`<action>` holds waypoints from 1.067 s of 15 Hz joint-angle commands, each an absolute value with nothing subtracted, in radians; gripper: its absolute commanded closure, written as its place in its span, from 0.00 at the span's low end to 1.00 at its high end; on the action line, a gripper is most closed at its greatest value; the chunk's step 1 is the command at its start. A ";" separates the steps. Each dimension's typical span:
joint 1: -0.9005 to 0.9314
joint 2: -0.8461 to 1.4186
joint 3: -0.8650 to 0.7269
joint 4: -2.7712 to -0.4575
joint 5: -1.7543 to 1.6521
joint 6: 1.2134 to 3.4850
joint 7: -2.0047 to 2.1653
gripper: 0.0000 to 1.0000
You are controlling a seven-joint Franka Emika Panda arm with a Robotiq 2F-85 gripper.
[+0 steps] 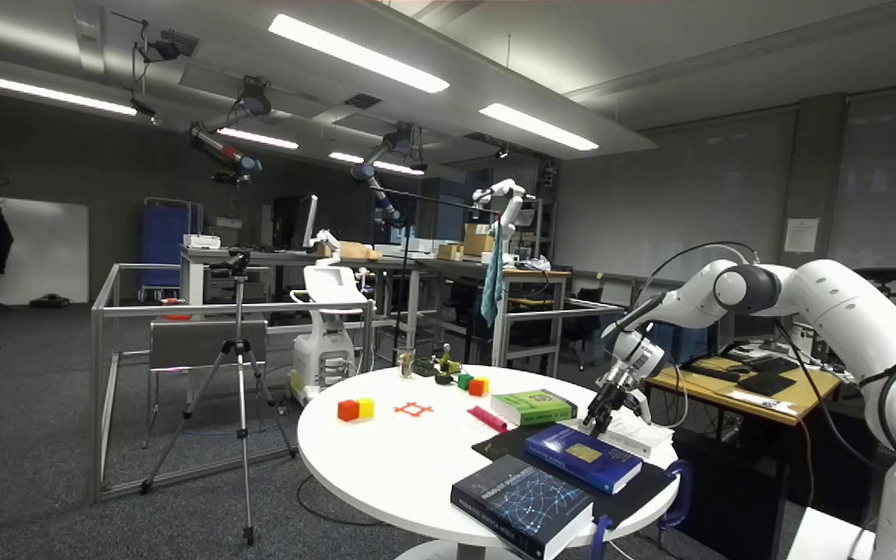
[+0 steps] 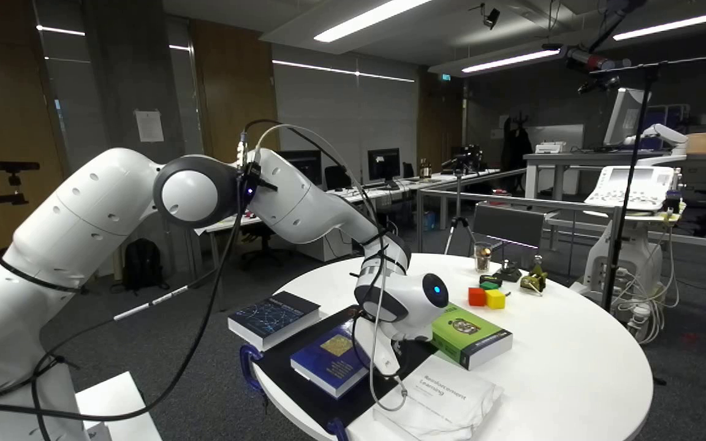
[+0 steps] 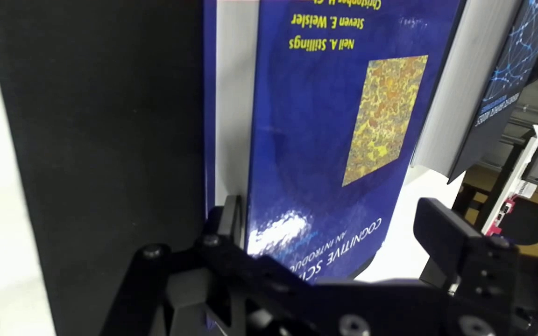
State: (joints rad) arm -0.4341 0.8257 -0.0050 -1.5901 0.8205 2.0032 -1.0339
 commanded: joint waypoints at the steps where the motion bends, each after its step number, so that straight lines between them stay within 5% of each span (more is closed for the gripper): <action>1: -0.438 0.811 -0.003 -1.580 0.832 1.969 -1.019 0.00; 16: -0.425 0.777 -0.006 -1.583 0.824 1.977 -1.016 0.00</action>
State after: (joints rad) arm -0.4293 0.8173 -0.0050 -1.5723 0.8204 2.0018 -1.0340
